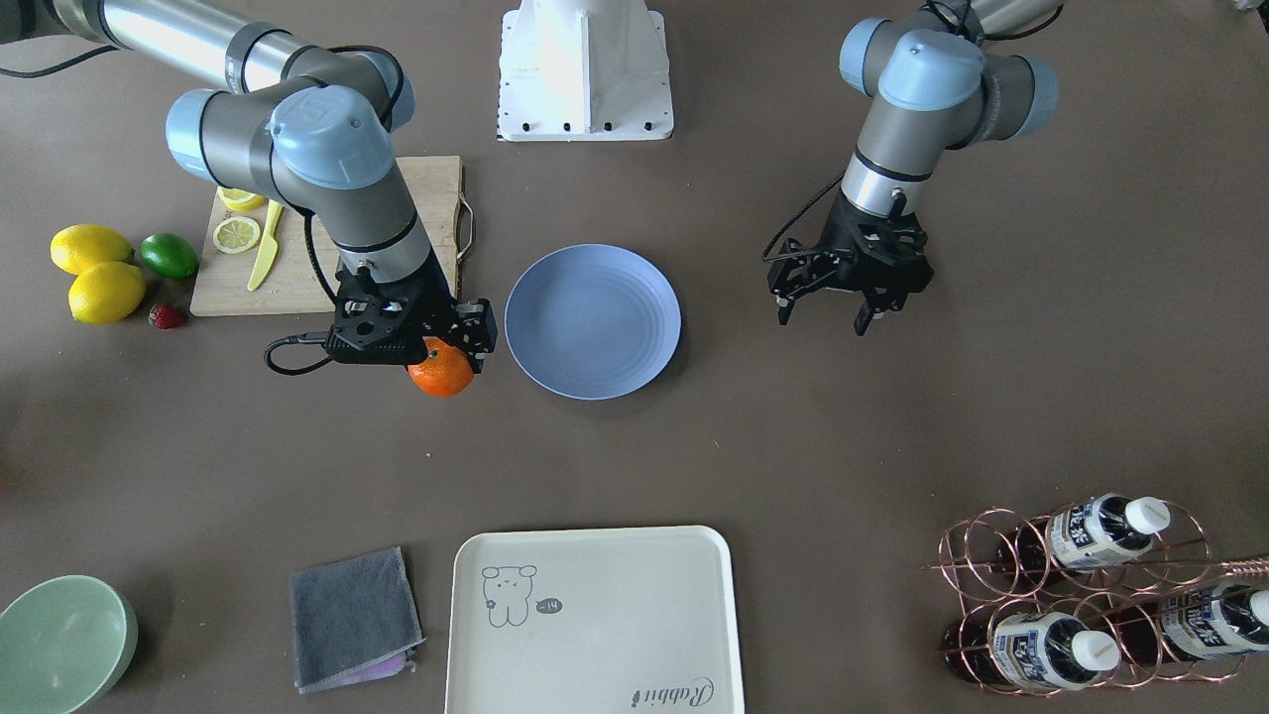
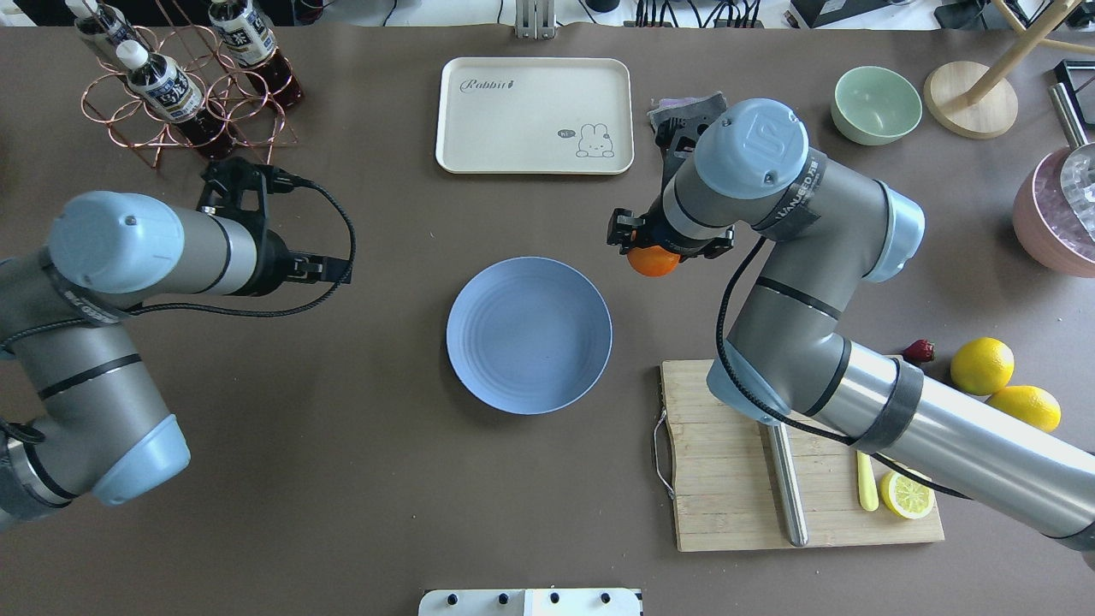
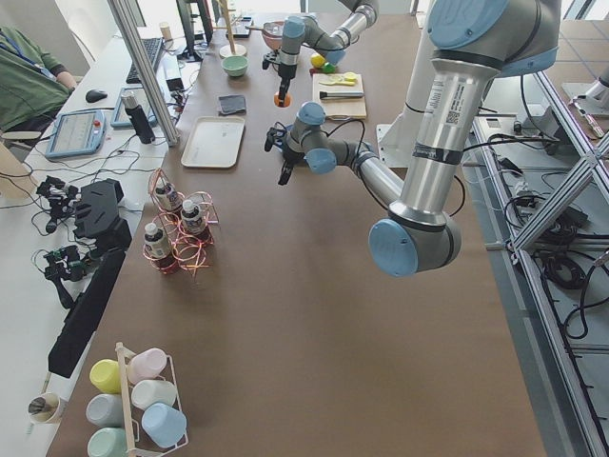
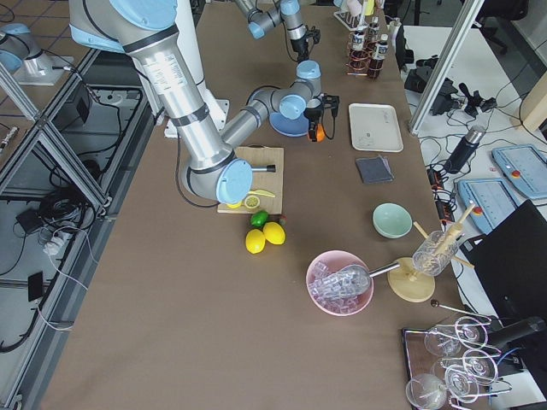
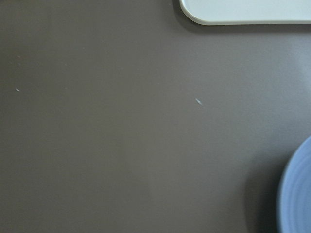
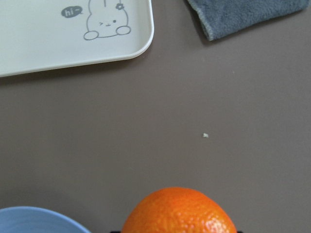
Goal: Pick orange to plate
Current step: 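Carry the orange onto the blue plate with right gripper while left arm withdraws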
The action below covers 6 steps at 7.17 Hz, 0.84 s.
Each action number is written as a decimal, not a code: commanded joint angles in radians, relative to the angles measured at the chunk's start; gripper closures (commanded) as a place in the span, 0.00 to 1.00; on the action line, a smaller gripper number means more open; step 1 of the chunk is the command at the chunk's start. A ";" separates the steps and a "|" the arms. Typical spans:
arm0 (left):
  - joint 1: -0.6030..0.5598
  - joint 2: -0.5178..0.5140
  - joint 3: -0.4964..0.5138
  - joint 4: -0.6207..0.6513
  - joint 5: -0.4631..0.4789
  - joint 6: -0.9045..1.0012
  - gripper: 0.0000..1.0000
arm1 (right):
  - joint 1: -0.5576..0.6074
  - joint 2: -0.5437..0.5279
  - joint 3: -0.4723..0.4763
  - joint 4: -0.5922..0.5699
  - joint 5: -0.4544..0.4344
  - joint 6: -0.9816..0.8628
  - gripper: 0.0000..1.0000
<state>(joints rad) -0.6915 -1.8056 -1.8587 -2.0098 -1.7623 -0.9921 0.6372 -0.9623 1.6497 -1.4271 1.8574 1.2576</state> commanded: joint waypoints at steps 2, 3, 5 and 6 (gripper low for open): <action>-0.263 0.256 -0.040 -0.145 -0.229 0.320 0.02 | -0.149 0.100 -0.036 -0.041 -0.150 0.034 1.00; -0.323 0.284 -0.036 -0.155 -0.273 0.346 0.02 | -0.172 0.134 -0.072 -0.039 -0.168 0.048 1.00; -0.431 0.331 0.007 -0.146 -0.345 0.494 0.02 | -0.215 0.184 -0.132 -0.030 -0.216 0.062 1.00; -0.478 0.331 0.044 -0.145 -0.373 0.542 0.02 | -0.218 0.188 -0.149 -0.030 -0.216 0.057 1.00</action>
<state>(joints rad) -1.1042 -1.4843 -1.8552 -2.1582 -2.0935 -0.5229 0.4315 -0.7900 1.5291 -1.4600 1.6546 1.3142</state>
